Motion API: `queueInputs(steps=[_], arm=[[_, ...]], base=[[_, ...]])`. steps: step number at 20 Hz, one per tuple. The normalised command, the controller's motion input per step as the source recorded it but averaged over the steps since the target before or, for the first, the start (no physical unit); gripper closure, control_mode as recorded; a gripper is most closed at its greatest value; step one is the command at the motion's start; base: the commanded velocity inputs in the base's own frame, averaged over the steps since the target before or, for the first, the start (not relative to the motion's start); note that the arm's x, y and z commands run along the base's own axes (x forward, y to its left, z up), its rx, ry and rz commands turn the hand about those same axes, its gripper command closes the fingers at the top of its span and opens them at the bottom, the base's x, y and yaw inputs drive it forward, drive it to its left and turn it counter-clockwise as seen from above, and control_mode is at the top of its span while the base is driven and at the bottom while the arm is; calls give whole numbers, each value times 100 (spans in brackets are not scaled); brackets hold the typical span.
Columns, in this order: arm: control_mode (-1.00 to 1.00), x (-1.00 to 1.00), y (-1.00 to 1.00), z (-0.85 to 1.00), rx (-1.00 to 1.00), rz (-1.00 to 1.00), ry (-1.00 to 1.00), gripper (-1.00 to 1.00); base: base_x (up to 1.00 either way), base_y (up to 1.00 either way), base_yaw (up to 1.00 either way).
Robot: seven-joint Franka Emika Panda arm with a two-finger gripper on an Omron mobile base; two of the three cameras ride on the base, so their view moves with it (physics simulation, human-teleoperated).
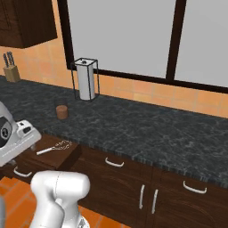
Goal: Pick the whisk from the drawer and place it on the counter.
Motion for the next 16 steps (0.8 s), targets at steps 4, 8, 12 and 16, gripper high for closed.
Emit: queueInputs(steps=[4, 8, 12, 16], arm=[[-100, 20, 100, -45, 2, 22, 2, -100], [-100, 58, 98, -35, 0, 21, 9, -100], [-100, 64, 67, -38, -2, 5, 16, -100], [-100, 80, 25, -40, 0, 7, 28, -100]], base=[[0, 0, 0], [0, 0, 0], [0, 0, 0], [0, 0, 0]])
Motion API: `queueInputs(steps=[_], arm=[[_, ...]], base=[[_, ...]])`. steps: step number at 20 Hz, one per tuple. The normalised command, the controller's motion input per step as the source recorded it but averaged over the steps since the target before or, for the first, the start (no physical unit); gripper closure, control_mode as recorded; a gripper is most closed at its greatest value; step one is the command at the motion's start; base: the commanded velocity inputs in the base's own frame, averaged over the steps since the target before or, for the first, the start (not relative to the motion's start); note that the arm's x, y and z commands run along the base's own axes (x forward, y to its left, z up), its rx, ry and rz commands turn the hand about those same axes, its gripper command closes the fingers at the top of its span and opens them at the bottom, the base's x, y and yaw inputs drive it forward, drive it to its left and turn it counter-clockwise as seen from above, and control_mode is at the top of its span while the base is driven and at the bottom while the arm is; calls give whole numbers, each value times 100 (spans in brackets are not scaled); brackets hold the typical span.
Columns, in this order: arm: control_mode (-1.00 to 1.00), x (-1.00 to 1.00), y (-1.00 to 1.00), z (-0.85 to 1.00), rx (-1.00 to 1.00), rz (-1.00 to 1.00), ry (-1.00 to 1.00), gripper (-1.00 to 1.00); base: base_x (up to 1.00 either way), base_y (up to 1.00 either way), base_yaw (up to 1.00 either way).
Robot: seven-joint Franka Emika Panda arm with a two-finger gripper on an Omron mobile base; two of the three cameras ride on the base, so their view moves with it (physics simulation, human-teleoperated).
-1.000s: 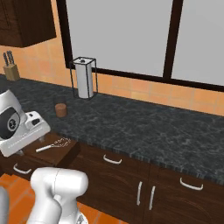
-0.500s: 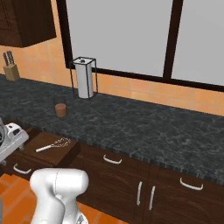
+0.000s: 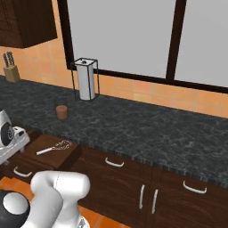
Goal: Pick the whisk from the drawer and place it on the counter.
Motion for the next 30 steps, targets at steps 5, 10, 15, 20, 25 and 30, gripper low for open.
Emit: queueInputs(steps=[5, 10, 15, 20, 25, 30], arm=[[-100, 73, 0, -52, -2, 6, 9, -100], [-100, 41, 0, -58, -10, 0, 0, -100], [-100, 8, -7, -46, -7, 1, 0, -100], [-100, 10, -13, -41, 0, 0, 0, -100], [-100, -20, -21, -15, -1, 2, 0, -100], [-100, -86, -53, -9, -1, 6, 0, -100]], base=[[0, 0, 0], [0, 0, 0], [0, 0, 0], [0, 0, 0], [0, 0, 0], [0, 0, 0]])
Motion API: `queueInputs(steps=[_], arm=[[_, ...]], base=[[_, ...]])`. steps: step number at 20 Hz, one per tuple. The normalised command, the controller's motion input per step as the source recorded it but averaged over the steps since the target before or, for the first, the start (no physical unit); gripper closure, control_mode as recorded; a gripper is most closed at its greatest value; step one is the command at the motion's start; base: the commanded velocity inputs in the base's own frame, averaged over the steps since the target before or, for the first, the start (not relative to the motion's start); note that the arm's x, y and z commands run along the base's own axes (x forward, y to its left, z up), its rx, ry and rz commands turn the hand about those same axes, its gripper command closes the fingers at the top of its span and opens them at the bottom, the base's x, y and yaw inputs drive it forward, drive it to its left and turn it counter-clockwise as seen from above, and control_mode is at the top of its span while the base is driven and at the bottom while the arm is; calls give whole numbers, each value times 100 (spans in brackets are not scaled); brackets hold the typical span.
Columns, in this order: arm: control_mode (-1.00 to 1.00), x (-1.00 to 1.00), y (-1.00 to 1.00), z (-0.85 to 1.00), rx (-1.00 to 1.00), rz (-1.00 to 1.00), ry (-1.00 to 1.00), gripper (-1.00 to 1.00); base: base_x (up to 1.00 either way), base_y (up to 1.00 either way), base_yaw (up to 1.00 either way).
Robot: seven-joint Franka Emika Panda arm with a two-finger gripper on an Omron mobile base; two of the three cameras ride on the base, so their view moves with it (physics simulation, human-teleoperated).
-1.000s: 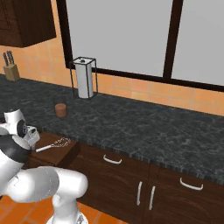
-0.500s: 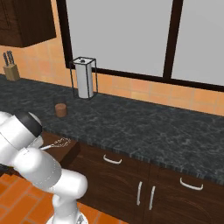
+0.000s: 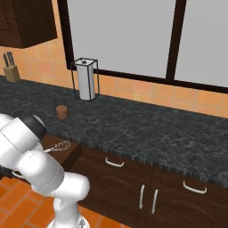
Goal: Pick the whisk from the drawer and place it on the counter.
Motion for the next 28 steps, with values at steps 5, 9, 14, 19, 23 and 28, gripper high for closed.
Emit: queueInputs(steps=[5, 9, 14, 19, 23, 28], arm=[[-100, -100, -80, -9, 0, 11, 0, -100], [-100, -100, -71, -12, 0, 26, -2, -100], [-100, -100, -48, -9, 0, 36, 0, -100], [-100, -91, 2, 64, 0, 23, -1, -100], [-100, -9, 44, 100, 0, 10, 0, -100], [-100, 1, 31, 100, 0, 11, 1, -100]], base=[[0, 0, 0], [0, 0, 0], [0, 0, 0], [0, 0, 0], [0, 0, 0], [0, 0, 0]])
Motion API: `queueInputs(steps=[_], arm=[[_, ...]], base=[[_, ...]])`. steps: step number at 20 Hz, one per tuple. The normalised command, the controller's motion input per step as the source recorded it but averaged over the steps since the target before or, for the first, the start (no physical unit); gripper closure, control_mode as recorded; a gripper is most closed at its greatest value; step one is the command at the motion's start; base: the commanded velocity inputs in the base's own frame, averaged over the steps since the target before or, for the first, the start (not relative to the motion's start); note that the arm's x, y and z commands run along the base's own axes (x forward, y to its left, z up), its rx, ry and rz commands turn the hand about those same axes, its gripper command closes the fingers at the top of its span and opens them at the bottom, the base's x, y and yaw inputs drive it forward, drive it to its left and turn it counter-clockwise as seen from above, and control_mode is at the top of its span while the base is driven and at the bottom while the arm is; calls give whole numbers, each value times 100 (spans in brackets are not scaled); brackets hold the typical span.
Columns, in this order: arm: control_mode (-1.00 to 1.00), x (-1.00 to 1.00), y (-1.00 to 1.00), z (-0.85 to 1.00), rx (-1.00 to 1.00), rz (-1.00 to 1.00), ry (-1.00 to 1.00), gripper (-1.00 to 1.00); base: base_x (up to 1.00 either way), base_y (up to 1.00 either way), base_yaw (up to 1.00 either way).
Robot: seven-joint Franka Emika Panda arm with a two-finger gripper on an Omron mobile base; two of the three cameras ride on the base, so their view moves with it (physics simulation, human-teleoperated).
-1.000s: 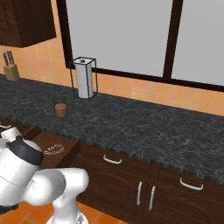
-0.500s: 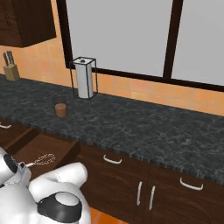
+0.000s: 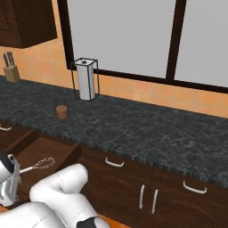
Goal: Pick the whisk from the drawer and place it on the counter.
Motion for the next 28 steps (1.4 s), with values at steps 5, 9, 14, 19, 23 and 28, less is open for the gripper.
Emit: queueInputs(steps=[5, 9, 14, 19, 23, 28], arm=[[-100, 21, 74, 100, -7, 10, 13, -100], [-100, 62, 100, 84, -13, 8, 17, -100], [-100, 97, 91, -62, -1, 28, 13, -100], [-100, 59, 48, -94, 12, 37, 6, -100], [-100, 27, 10, -74, 15, 17, -3, -100], [-100, 3, -11, -71, 1, 1, -6, -100]], base=[[0, 0, 0], [0, 0, 0], [0, 0, 0], [0, 0, 0], [0, 0, 0], [0, 0, 0]])
